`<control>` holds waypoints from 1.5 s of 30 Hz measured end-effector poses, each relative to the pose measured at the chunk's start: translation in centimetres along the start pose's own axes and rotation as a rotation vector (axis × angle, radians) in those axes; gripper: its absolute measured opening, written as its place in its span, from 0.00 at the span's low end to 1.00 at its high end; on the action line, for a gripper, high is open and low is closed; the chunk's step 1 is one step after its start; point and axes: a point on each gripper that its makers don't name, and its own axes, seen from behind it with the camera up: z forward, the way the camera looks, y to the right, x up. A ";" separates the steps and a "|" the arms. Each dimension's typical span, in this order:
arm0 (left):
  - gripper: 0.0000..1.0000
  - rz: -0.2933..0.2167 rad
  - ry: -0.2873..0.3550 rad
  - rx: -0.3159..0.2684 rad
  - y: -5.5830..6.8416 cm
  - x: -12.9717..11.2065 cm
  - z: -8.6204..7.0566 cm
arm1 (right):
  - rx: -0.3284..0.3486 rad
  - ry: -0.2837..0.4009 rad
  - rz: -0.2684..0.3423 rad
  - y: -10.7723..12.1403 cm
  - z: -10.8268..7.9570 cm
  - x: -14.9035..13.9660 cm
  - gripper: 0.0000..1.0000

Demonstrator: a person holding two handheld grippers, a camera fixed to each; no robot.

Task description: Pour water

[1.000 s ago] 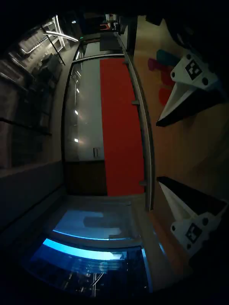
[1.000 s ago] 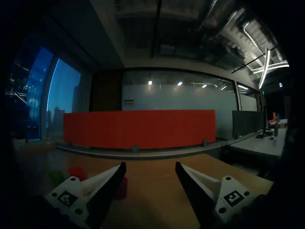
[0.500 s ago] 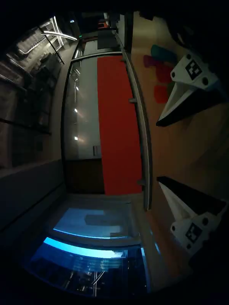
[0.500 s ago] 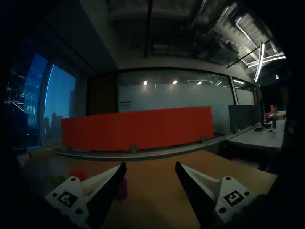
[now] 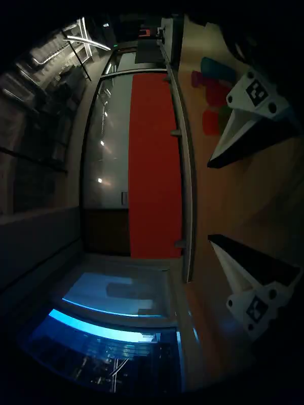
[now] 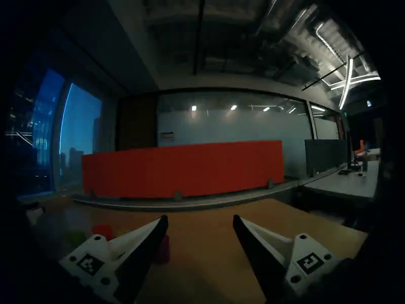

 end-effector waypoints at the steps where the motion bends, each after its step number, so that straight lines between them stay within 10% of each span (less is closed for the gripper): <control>1: 0.97 0.000 0.000 0.000 0.0 -0.1 0.0 | -0.001 -0.001 -0.001 0.0 0.0 0.0 0.99; 45: 0.96 -0.004 -0.058 -0.008 -0.2 -2.1 0.8 | 0.001 0.012 -0.001 0.4 -0.6 0.9 0.99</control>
